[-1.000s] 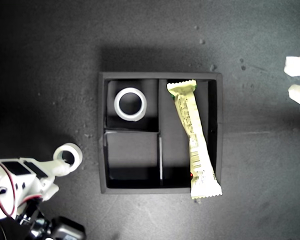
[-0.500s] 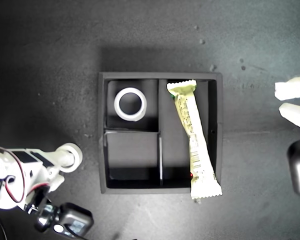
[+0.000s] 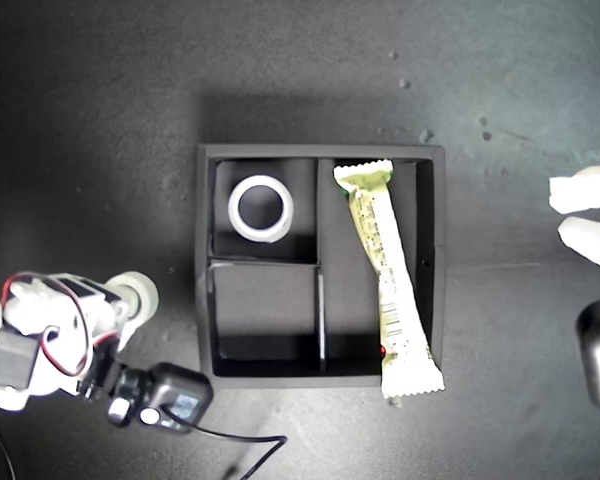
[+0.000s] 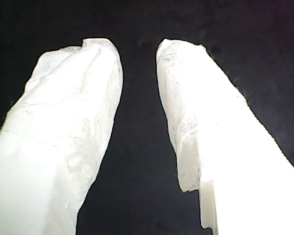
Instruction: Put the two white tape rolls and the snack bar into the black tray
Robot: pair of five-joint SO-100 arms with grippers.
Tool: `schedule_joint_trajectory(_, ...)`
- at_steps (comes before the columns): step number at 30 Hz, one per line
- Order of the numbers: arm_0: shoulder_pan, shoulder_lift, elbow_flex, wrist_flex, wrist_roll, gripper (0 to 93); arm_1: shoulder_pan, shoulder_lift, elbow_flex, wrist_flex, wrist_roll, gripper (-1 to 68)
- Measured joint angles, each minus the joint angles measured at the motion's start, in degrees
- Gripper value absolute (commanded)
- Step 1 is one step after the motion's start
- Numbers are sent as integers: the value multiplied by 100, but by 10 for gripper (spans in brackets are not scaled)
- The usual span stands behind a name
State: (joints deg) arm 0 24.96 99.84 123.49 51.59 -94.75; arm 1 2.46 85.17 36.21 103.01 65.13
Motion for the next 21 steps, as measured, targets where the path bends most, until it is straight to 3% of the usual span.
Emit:
schedule_joint_trajectory(10, -97, 237, -2320, 2382, 817, 0, 765, 3656, 2707, -220, 844, -1)
schedule_joint_trajectory(16, -422, -791, -4562, 3146, 1793, 0, 396, 6100, 6293, -1564, 1371, -2)
schedule_joint_trajectory(21, -554, -2593, -7075, 4017, 2276, 0, 70, 6908, 8930, -2962, 1687, -2)
